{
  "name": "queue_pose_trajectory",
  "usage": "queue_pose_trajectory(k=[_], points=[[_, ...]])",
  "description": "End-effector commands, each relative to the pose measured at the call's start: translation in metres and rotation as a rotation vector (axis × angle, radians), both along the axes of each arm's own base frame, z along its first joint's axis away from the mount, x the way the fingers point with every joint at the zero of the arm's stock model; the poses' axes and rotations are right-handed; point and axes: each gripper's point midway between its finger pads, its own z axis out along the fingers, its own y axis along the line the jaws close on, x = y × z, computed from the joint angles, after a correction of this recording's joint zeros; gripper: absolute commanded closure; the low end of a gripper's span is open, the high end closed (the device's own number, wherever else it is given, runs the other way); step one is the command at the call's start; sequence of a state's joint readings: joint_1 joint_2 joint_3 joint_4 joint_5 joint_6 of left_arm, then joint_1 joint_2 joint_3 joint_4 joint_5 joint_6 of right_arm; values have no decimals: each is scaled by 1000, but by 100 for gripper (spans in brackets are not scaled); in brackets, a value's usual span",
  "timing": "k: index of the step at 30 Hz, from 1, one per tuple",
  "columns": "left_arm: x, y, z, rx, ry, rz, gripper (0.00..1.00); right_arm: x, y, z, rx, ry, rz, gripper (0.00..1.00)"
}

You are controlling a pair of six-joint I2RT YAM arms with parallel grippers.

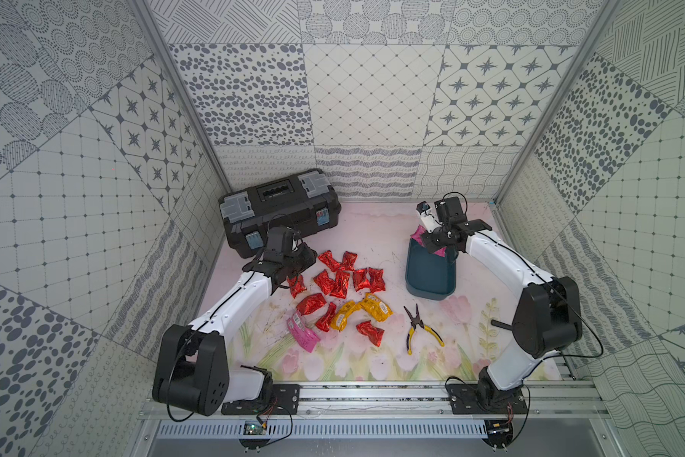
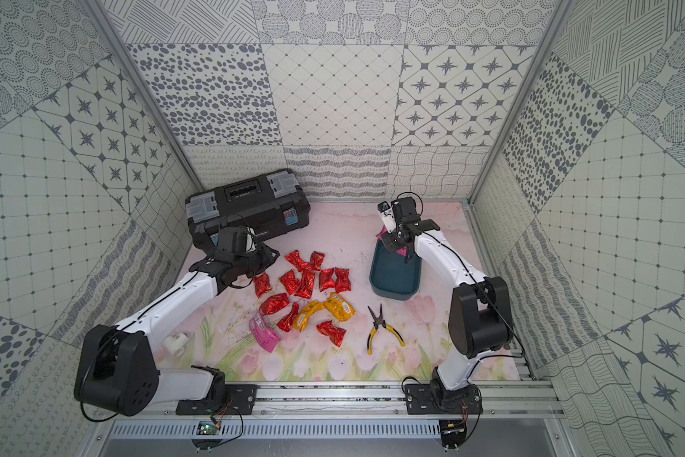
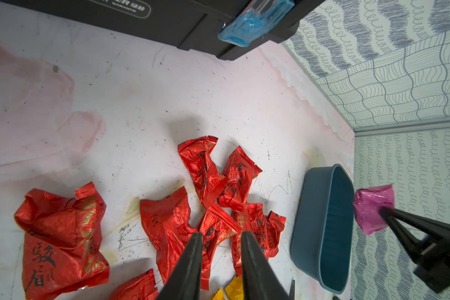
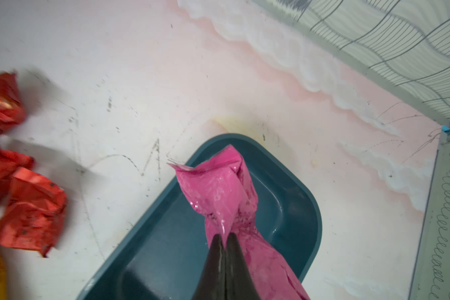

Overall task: Take the tea bags out of the storage box
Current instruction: Pick up the tea bag from the storage box, then place the tea bag at the center of the board.

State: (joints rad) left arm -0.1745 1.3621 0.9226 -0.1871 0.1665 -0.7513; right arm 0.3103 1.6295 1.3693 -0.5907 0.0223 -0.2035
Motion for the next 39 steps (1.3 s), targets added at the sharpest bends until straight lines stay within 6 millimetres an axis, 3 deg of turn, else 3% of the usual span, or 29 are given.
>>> queue_pose_trajectory(k=[1,4,8,15,24,28,33,36,39], points=[[5,4,9,-5,-42,31,71,-8,41,28,276,-23,-50,100],[3,7,4,-14,-34,52,72,-16,76,31,450,20,-93,100],[-3,10,-3,-23,-22,86,73,-18,117,0,547,118,-203,100],[-18,29,-13,22,4,167,73,-7,118,-56,469,190,-393,100],[-34,39,-20,36,20,208,73,-10,116,-99,426,265,-441,100],[-38,38,-17,33,13,197,73,-8,119,-88,442,254,-424,78],[-39,27,-6,20,-21,120,71,-7,104,-49,486,190,-407,65],[-40,23,0,13,-40,88,70,-11,72,-17,501,114,-425,61],[-43,18,5,4,-63,54,69,-16,16,-5,480,61,-509,57]])
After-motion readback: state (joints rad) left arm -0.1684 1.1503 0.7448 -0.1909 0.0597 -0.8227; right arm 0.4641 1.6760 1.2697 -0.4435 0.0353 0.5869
